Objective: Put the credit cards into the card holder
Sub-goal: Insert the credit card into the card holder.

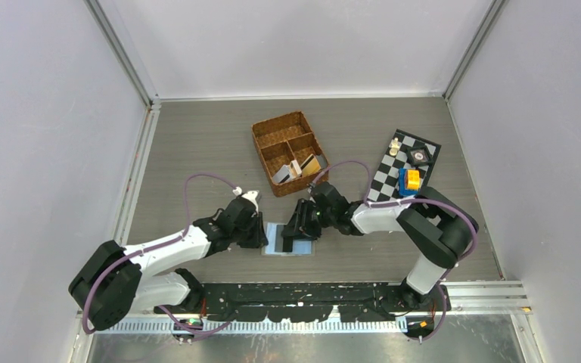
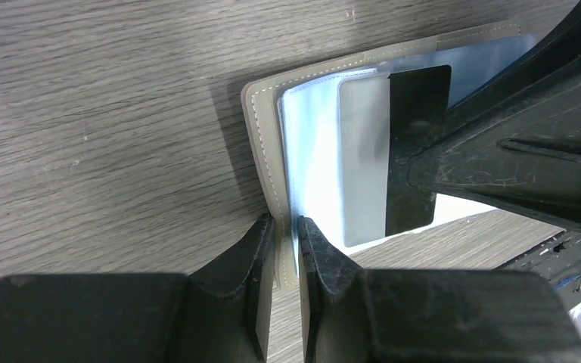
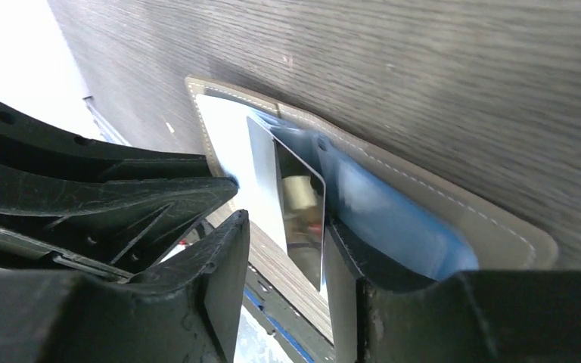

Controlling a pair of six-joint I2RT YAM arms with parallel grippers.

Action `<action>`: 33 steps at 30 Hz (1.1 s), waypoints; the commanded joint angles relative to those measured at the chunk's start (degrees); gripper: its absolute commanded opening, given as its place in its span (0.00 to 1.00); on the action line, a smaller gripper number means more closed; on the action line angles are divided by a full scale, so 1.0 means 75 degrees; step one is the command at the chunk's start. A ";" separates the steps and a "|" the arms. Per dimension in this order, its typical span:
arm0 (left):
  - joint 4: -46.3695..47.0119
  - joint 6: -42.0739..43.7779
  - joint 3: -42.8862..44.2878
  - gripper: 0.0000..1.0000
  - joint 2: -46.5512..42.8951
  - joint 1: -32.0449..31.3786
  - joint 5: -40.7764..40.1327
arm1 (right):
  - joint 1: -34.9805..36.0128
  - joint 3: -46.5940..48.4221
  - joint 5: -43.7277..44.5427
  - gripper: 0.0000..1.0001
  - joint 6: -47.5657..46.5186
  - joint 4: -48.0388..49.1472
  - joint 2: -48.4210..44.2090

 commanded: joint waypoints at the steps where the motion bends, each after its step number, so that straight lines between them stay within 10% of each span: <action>1: 0.0251 0.0040 -0.0109 0.18 0.0010 0.0056 0.0052 | 0.0016 0.0097 0.1196 0.48 -0.0739 -0.2341 -0.0492; 33: 0.1159 0.0190 -0.0409 0.31 -0.0280 0.0115 0.0821 | 0.1167 0.2113 0.2389 0.41 -0.1229 -0.3319 -0.0175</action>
